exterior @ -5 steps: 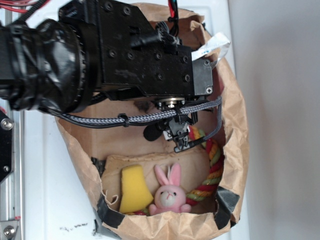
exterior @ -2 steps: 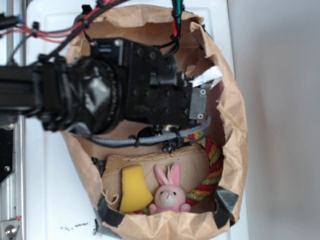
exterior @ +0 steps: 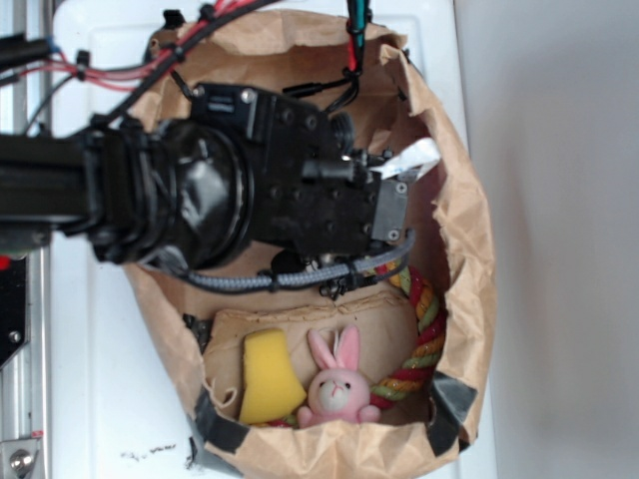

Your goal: Grab the rock.

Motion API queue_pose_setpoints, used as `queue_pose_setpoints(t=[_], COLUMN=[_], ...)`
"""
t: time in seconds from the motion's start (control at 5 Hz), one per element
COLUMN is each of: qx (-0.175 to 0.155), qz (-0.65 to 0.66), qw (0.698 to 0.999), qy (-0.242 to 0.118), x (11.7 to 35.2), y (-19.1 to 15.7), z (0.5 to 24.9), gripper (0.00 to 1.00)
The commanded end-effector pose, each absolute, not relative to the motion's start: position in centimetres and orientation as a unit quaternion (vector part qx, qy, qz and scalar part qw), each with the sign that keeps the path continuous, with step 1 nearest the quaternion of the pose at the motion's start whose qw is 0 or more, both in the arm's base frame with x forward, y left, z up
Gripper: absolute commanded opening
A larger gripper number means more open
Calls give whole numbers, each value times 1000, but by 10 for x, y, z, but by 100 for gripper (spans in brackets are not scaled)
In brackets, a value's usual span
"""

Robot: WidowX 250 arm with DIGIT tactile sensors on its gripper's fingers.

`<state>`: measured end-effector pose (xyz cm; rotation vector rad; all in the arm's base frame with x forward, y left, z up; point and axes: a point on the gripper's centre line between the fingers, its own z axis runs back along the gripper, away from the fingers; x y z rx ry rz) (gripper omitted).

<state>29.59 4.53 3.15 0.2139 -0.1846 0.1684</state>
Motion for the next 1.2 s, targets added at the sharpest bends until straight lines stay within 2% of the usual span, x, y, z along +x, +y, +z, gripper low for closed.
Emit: queue_pose_setpoints(t=[0.0, 0.8, 1.0], qx=[110, 113, 104], qz=[85, 95, 114], qw=[984, 982, 981], qy=[-111, -122, -121], x=[300, 297, 281], y=[40, 46, 61], z=[40, 53, 73], gripper=[0, 0, 0])
